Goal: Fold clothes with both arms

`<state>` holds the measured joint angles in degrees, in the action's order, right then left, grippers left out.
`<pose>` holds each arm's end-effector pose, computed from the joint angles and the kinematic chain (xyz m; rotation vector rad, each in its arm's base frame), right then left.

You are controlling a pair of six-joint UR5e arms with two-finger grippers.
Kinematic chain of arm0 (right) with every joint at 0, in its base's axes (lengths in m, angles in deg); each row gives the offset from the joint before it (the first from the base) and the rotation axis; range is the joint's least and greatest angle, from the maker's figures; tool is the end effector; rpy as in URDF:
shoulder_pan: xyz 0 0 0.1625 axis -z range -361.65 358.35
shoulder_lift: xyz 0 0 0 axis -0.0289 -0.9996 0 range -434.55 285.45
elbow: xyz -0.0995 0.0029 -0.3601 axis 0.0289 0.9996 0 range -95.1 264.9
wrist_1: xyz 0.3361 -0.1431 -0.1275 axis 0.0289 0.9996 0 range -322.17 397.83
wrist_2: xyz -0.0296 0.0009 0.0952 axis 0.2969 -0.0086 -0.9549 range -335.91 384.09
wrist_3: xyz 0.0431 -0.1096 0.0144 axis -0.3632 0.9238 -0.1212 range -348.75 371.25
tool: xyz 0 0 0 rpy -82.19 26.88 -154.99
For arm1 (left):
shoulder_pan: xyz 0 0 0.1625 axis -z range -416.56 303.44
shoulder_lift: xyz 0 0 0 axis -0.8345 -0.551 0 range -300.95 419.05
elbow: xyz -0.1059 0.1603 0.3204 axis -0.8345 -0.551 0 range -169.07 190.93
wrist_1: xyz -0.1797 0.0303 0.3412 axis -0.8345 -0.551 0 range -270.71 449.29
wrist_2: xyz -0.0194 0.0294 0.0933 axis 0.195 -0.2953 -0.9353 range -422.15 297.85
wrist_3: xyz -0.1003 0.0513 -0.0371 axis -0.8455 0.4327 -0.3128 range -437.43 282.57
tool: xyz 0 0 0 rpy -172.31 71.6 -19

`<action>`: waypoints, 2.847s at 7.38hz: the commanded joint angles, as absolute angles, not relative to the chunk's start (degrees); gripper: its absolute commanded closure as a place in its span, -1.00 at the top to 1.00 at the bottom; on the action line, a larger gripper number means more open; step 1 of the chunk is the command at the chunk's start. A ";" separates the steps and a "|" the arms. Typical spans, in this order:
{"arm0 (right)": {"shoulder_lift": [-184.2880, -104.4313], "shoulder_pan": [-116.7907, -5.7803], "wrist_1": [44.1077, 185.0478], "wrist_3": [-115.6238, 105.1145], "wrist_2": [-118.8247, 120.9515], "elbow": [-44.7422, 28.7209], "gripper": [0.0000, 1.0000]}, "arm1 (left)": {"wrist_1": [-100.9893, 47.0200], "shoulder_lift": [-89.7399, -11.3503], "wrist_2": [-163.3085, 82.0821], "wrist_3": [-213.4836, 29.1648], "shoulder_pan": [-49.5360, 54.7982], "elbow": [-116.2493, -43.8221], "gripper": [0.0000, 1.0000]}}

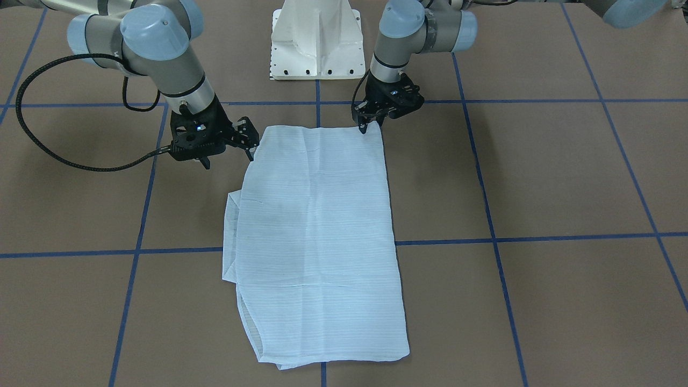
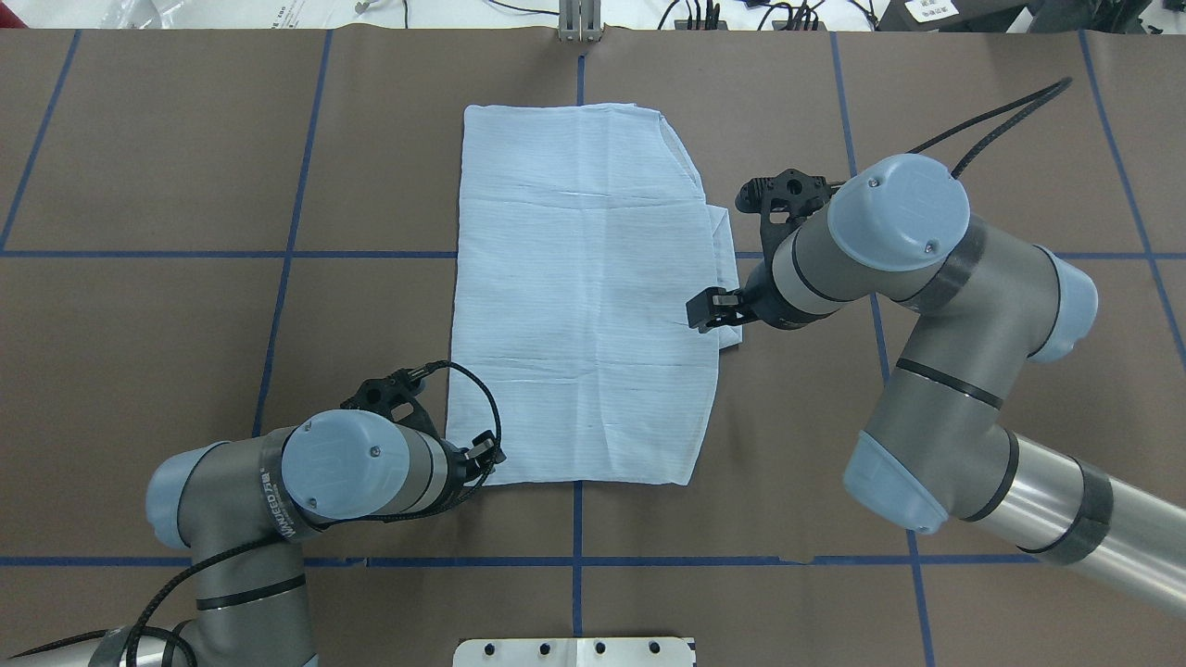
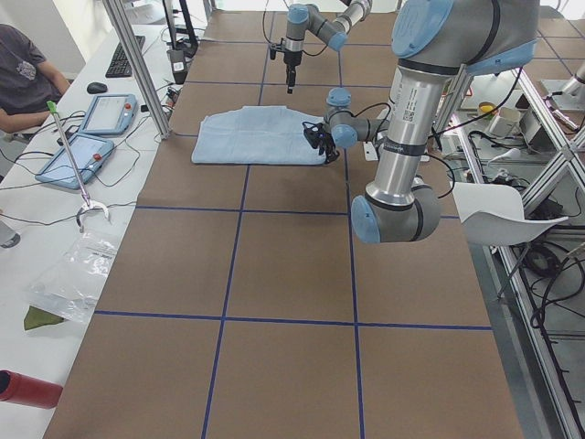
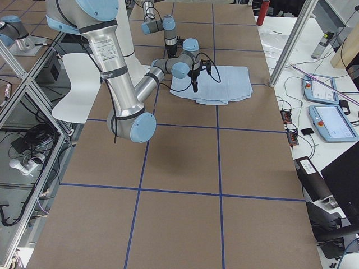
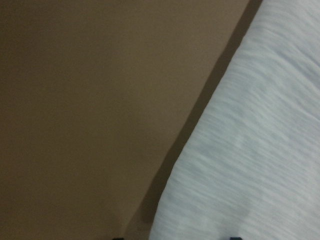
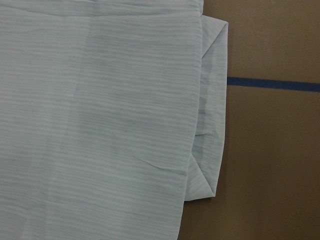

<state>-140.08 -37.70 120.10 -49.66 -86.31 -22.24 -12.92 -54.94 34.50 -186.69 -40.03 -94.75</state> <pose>-0.4114 -0.4130 0.2582 0.1772 -0.8965 -0.0406 0.5274 -0.2813 0.2662 -0.1312 0.9132 -0.5280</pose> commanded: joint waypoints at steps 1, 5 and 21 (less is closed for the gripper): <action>-140.12 -37.69 120.10 -49.66 -86.39 -22.24 1.00 | -12.66 -54.95 34.62 -186.50 -39.95 -94.63 0.11; -140.12 -37.69 120.10 -49.66 -86.31 -22.15 1.00 | -10.48 -55.03 34.71 -186.50 -39.34 -95.06 -0.05; -135.47 -22.24 129.13 -98.12 -80.16 -22.07 1.00 | -10.37 -55.74 34.80 -186.41 -38.28 -96.82 -1.00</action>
